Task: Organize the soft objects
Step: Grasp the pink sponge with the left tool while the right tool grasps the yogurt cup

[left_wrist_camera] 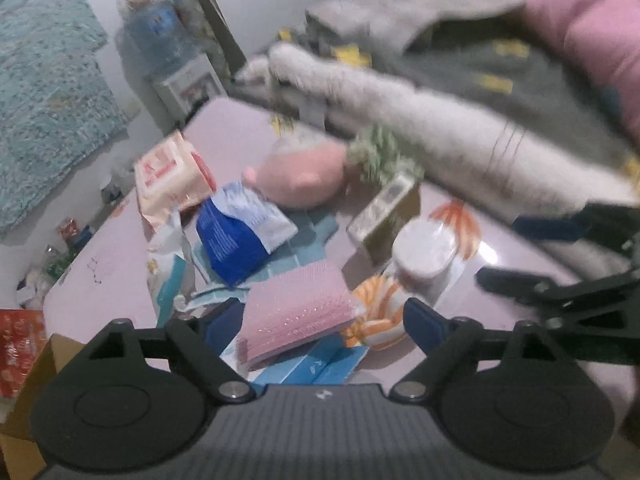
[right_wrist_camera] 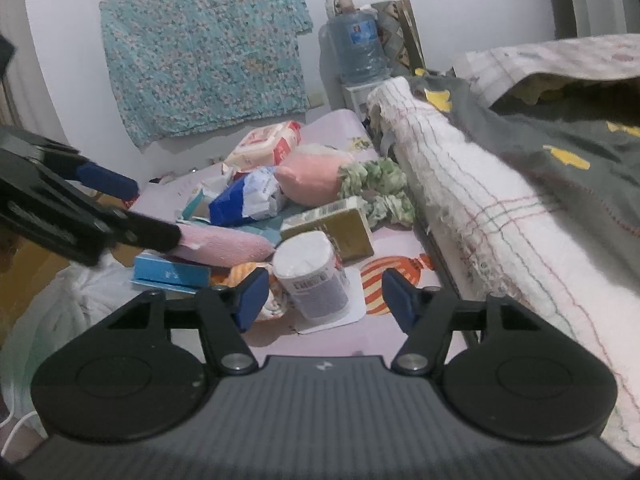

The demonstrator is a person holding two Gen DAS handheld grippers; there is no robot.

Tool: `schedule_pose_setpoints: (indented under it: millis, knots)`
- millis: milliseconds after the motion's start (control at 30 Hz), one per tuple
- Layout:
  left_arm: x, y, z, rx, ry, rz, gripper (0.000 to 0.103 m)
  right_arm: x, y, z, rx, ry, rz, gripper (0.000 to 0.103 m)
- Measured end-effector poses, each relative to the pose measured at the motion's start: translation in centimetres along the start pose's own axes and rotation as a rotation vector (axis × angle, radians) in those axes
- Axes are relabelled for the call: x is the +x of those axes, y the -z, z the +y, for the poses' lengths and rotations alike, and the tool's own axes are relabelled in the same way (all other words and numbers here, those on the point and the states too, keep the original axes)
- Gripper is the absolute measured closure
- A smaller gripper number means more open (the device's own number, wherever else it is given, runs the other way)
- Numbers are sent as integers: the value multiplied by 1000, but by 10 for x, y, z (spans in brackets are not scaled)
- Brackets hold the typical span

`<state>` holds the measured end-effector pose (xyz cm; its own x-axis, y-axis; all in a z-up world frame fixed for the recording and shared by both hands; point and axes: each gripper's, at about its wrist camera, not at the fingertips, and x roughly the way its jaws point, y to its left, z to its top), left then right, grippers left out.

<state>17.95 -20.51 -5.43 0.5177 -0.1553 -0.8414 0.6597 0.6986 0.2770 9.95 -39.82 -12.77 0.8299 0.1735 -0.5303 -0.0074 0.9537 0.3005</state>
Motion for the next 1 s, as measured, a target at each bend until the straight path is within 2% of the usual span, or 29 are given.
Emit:
schedule_pose_setpoints:
  millis: [67, 167, 233, 400, 467, 567, 700, 767, 833, 1000]
  knots:
    - [16, -3, -1, 17, -17, 41, 16, 5, 2, -5, 13, -3, 8, 43]
    - [33, -6, 0, 26, -53, 79, 28, 11, 5, -12, 31, -8, 16, 43]
    - [35, -7, 4, 15, -64, 83, 40, 14, 6, -16, 43, -12, 23, 43]
    - [22, -14, 27, -79, -7, 49, 56, 16, 7, -23, 62, -29, 19, 43]
    - [20, -18, 32, -116, -5, 49, 58, 17, 5, -22, 66, -33, 12, 43]
    - [26, -22, 41, -165, -12, 60, 58, 22, 0, -20, 61, -42, -5, 43]
    - [29, -26, 43, -173, -7, 66, 54, 34, -7, -16, 47, -65, -5, 43]
    - [31, -25, 40, -150, -8, 75, 49, 39, -11, -13, 51, -89, 3, 43]
    - [35, -23, 34, -115, -22, 97, 37, 45, -12, -9, 42, -112, 8, 42]
    - [48, -15, 22, -47, -33, 149, 24, 64, -9, -4, 33, -112, 40, 42]
